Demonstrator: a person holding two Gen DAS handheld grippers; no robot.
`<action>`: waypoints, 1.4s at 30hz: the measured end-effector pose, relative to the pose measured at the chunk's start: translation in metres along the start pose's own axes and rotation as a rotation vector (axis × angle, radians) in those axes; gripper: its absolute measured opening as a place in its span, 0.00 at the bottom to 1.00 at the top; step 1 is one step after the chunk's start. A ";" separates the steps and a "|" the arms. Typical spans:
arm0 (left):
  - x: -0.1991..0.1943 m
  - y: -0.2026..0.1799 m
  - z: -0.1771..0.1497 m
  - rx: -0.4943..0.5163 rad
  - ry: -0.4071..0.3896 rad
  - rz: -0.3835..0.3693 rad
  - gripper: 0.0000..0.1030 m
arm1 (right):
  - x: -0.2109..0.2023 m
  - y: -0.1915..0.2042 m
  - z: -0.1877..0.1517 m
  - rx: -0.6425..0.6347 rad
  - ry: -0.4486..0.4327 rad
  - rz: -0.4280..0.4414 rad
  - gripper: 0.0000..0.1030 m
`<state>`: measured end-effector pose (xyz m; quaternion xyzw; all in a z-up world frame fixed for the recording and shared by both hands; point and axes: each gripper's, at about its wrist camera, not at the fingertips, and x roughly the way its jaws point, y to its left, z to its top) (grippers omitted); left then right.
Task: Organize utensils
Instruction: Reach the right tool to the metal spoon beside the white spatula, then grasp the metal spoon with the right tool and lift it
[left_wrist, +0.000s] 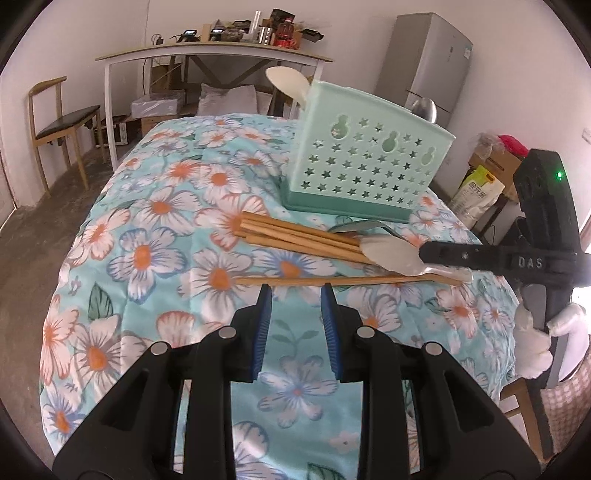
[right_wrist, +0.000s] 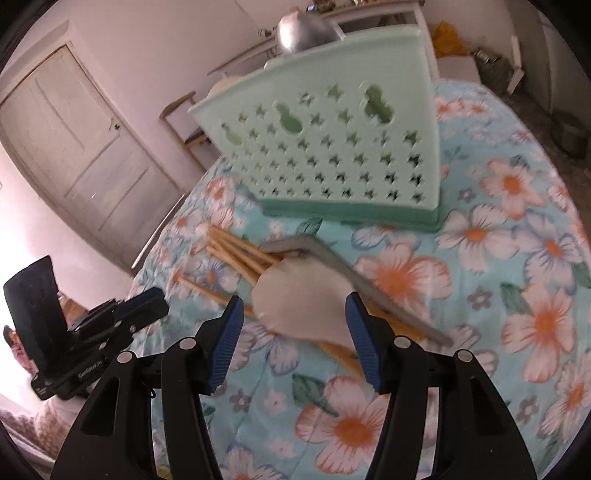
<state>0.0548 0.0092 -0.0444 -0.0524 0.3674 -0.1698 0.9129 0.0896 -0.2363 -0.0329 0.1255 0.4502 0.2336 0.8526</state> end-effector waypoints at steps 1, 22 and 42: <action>-0.001 0.001 0.000 0.000 -0.003 0.000 0.25 | -0.002 0.003 -0.002 -0.014 0.004 0.012 0.54; 0.010 0.020 -0.017 -0.041 -0.015 -0.014 0.25 | 0.068 0.042 0.042 -0.346 0.104 -0.242 0.49; -0.010 0.023 -0.015 -0.051 -0.054 -0.012 0.25 | 0.104 0.080 0.044 -0.717 0.146 -0.423 0.13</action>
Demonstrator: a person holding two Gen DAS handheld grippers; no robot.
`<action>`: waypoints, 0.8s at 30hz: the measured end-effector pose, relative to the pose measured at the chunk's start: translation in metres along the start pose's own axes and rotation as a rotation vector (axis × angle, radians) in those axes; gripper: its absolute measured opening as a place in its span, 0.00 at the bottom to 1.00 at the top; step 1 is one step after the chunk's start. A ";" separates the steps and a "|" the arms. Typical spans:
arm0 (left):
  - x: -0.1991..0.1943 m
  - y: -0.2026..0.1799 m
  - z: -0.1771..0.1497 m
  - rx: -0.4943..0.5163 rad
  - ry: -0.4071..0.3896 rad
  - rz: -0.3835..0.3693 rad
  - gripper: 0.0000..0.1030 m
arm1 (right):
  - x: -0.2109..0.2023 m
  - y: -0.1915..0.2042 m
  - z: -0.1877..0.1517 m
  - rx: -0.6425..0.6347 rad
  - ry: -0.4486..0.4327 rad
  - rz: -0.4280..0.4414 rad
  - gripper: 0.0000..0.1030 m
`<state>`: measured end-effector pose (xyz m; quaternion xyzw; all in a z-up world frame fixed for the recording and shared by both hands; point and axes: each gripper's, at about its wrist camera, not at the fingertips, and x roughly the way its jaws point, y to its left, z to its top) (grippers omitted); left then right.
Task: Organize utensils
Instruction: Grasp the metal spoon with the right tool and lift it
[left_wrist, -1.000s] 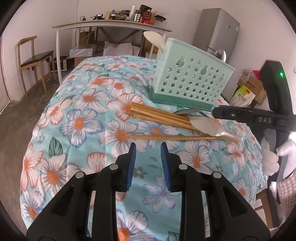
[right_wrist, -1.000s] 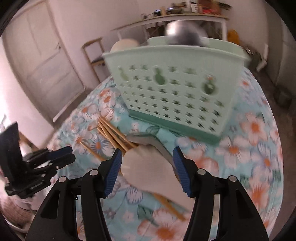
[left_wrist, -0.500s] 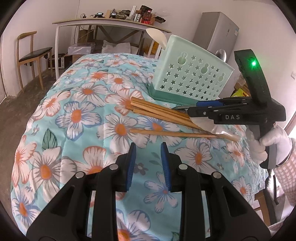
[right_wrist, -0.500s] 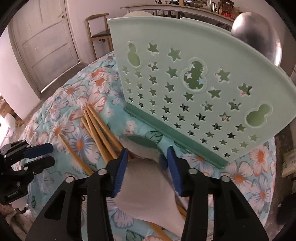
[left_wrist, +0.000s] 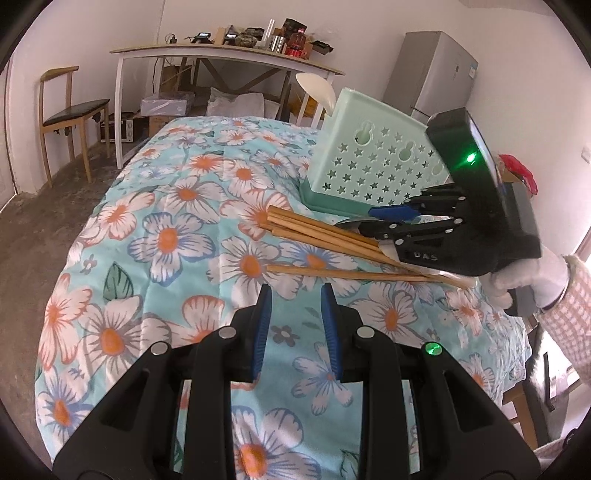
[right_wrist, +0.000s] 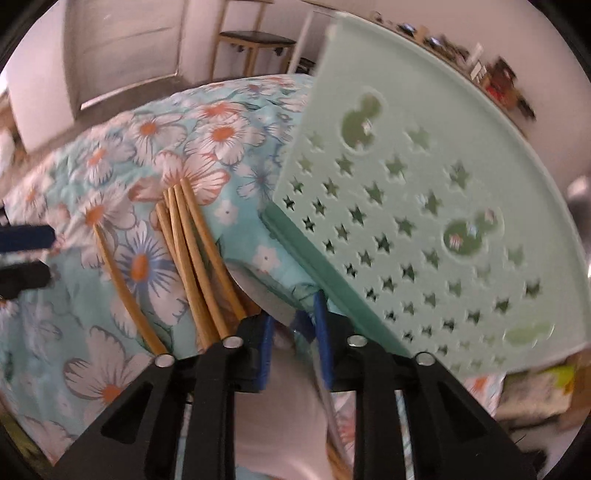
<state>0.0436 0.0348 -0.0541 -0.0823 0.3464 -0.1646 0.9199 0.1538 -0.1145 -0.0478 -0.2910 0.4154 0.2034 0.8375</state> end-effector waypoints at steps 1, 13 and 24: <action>-0.002 -0.001 0.000 0.001 -0.004 0.006 0.25 | 0.000 0.002 0.001 -0.016 -0.006 -0.010 0.12; -0.015 -0.006 0.004 0.015 -0.026 0.033 0.25 | -0.084 -0.031 -0.019 0.087 -0.205 -0.135 0.05; -0.024 -0.006 0.003 0.009 -0.026 0.039 0.25 | -0.177 -0.064 -0.061 0.297 -0.341 -0.122 0.05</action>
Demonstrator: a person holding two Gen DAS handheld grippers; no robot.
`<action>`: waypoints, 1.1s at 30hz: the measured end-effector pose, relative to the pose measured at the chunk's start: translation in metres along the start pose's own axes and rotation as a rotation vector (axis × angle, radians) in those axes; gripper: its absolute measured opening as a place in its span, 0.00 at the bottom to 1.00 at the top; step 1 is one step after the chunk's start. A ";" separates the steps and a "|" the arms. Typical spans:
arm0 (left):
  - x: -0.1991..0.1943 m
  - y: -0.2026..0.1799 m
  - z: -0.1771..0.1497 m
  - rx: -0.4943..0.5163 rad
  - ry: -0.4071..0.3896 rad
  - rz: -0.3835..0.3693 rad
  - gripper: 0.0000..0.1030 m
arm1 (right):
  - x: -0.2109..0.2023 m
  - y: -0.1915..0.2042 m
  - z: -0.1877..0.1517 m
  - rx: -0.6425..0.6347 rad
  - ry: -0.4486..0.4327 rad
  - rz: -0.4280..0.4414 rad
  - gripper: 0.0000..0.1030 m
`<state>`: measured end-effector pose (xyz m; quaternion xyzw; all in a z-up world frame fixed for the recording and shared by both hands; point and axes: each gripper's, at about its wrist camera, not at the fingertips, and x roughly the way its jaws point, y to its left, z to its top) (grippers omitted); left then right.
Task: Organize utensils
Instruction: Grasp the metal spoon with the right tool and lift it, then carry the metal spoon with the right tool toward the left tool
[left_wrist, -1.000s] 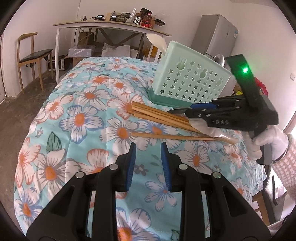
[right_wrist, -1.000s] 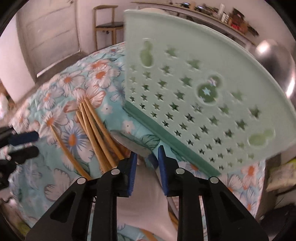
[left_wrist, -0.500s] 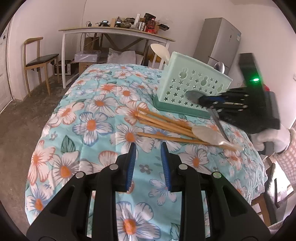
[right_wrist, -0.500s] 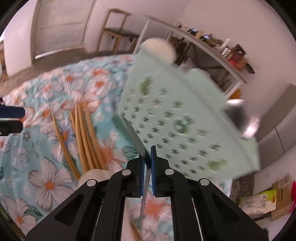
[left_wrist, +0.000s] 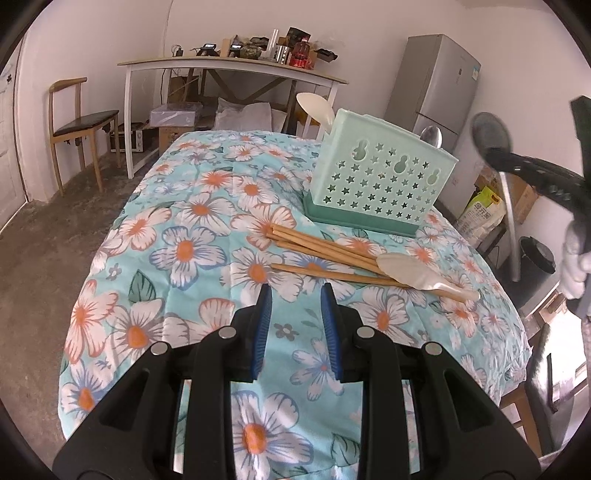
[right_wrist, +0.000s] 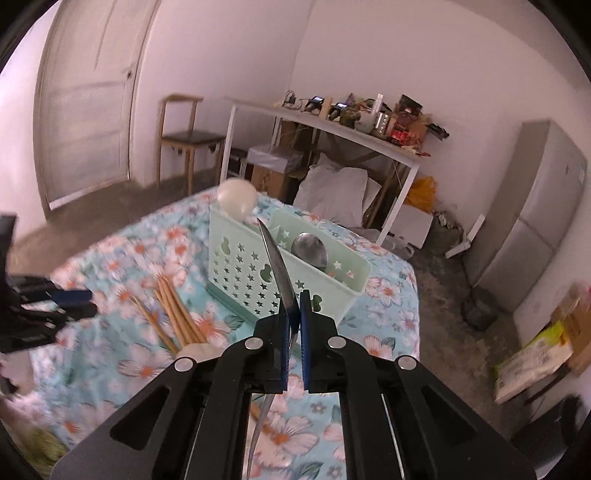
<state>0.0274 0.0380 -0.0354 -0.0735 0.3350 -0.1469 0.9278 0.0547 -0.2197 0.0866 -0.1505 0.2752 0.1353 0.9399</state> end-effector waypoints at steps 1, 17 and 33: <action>-0.002 0.001 0.001 -0.004 -0.003 0.000 0.25 | -0.006 -0.004 -0.001 0.034 0.001 0.022 0.05; -0.002 -0.008 -0.002 0.021 0.025 -0.049 0.25 | 0.047 -0.064 -0.128 0.807 0.276 0.340 0.05; 0.016 -0.033 -0.002 0.056 0.075 -0.100 0.25 | 0.059 -0.105 -0.146 0.850 0.272 0.378 0.05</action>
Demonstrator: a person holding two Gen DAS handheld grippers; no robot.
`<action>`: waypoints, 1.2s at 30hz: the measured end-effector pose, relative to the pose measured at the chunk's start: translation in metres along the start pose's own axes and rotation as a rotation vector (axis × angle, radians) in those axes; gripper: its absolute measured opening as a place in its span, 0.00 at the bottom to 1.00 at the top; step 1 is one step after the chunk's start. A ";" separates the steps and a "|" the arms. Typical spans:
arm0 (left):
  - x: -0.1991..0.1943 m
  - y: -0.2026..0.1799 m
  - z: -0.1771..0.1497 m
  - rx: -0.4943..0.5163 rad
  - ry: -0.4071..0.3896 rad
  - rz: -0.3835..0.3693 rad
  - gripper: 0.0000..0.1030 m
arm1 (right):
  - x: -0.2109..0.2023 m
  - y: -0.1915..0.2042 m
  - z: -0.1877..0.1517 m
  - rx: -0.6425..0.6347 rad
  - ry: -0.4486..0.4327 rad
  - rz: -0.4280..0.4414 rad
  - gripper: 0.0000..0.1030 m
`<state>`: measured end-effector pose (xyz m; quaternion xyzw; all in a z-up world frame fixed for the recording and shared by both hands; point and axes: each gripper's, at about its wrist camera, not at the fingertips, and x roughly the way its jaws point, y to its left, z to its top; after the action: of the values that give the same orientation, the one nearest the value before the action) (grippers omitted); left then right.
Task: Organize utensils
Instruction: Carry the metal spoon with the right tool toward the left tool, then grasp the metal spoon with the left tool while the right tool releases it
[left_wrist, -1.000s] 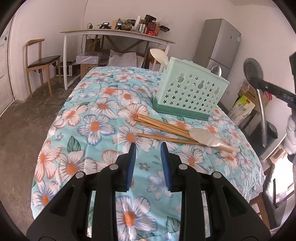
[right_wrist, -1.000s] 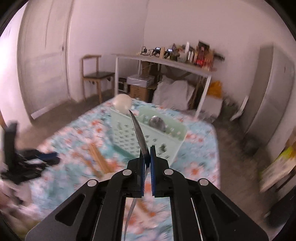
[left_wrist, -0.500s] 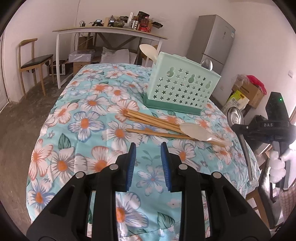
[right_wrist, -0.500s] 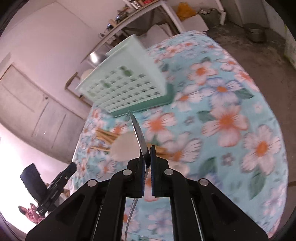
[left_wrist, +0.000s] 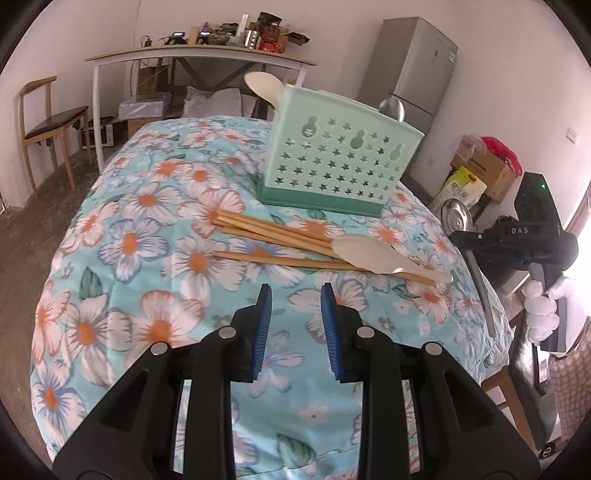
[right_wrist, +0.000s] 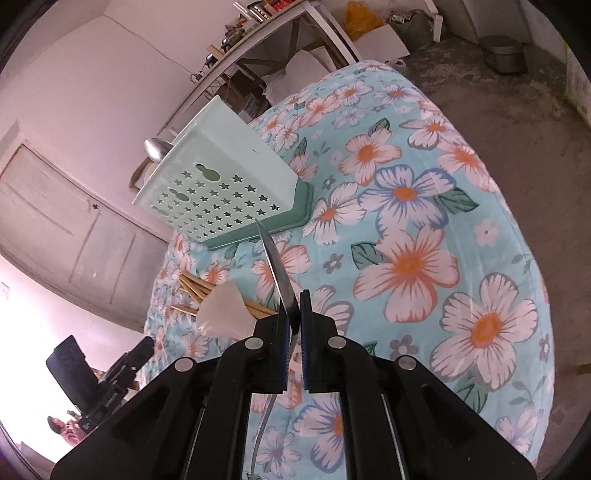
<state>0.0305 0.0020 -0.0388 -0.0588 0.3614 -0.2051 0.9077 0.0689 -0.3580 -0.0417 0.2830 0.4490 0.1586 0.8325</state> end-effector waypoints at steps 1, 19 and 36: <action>0.003 -0.003 0.001 0.003 0.007 -0.006 0.25 | 0.000 0.000 0.000 -0.005 0.001 0.003 0.05; -0.018 0.022 -0.007 -0.041 0.021 0.069 0.25 | 0.105 0.103 -0.024 -0.117 0.251 0.314 0.05; -0.031 0.067 -0.020 -0.205 0.007 0.014 0.25 | 0.128 0.182 -0.041 -0.390 0.287 0.152 0.38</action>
<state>0.0187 0.0762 -0.0505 -0.1481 0.3840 -0.1609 0.8971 0.1028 -0.1342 -0.0319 0.1249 0.5008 0.3429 0.7848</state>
